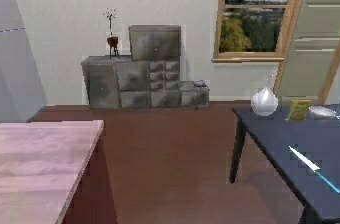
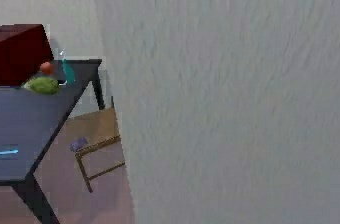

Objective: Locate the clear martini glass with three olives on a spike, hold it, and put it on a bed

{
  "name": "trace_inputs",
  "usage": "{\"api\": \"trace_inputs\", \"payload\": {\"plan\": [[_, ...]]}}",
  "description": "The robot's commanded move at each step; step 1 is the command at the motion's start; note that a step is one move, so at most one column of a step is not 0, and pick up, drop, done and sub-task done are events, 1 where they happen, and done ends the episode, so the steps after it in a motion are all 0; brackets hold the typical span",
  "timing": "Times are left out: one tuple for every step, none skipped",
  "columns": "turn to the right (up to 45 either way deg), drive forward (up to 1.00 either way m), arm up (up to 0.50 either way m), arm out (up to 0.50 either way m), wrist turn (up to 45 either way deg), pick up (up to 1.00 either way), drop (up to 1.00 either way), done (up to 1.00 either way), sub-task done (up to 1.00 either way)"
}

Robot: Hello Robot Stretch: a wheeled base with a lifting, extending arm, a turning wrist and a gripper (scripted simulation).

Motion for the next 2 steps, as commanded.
{"api": "trace_inputs", "payload": {"plan": [[0.0,1.0,0.0,0.0,0.0,0.0,0.0,0.0,0.0],[-6.0,0.0,0.0,0.0,0.0,0.0,0.0,0.0,0.0]]}}
